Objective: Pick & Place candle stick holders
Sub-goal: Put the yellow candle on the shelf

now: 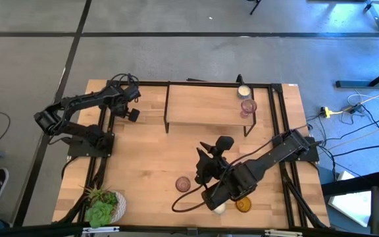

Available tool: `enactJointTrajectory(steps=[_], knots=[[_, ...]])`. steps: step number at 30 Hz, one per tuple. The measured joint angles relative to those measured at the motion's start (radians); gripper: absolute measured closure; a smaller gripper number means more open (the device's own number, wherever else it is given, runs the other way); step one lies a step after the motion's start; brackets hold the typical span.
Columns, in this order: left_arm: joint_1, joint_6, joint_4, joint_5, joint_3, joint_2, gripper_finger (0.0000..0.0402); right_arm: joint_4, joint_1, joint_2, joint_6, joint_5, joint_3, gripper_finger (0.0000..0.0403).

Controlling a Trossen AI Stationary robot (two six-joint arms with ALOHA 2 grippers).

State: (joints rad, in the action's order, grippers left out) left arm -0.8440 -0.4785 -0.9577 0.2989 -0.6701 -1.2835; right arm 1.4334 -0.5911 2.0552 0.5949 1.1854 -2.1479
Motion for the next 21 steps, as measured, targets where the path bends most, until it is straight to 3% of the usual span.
enactJointTrajectory(steps=[13, 21], knots=[[0.033, 0.009, 0.022, -0.047, 0.000, 0.000, 0.0400, 0.000, 0.000, 0.000, -0.001, -0.008, 0.000, 0.0288], [0.099, 0.004, 0.093, -0.135, 0.000, 0.000, 0.0399, 0.003, 0.000, 0.000, -0.001, -0.008, 0.000, 0.0288]])
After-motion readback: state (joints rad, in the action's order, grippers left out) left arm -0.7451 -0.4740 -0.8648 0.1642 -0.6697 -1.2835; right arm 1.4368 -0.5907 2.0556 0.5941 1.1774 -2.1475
